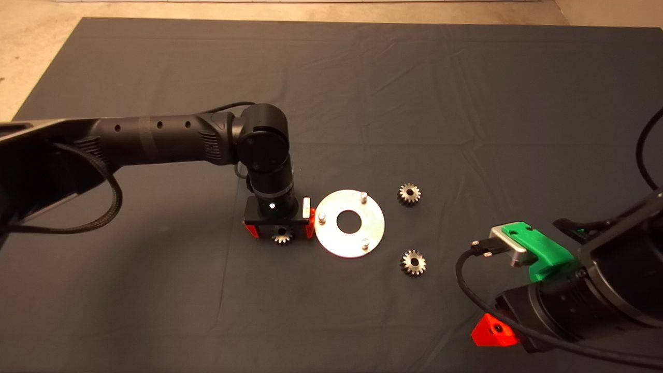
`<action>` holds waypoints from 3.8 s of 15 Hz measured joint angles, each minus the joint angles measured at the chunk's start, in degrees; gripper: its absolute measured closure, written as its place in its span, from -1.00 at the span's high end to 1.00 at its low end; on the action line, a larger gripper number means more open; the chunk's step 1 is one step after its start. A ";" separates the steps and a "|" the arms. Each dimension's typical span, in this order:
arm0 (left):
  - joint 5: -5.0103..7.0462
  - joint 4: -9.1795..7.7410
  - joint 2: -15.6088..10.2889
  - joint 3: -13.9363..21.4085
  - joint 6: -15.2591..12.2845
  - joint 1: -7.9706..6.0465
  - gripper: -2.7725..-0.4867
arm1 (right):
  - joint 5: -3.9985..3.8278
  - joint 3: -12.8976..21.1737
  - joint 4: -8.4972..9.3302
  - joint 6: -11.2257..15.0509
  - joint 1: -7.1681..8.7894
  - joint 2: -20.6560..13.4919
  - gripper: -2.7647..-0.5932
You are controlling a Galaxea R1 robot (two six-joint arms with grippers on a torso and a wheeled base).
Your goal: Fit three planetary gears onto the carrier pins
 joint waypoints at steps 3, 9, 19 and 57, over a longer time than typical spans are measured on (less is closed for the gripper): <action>-0.05 0.13 -1.23 0.36 -0.05 0.00 0.67 | 0.02 0.00 0.00 0.00 -0.02 0.02 0.99; -0.20 0.38 -3.24 3.03 -1.86 0.00 0.65 | 0.00 0.00 0.00 0.00 -0.01 0.00 0.99; -0.50 1.44 -3.51 3.62 -1.12 0.02 0.53 | 0.00 0.00 0.00 0.00 -0.02 0.02 0.99; -6.69 3.94 -3.93 5.37 3.51 0.36 -0.10 | 0.02 0.00 0.00 0.00 -0.02 0.04 0.99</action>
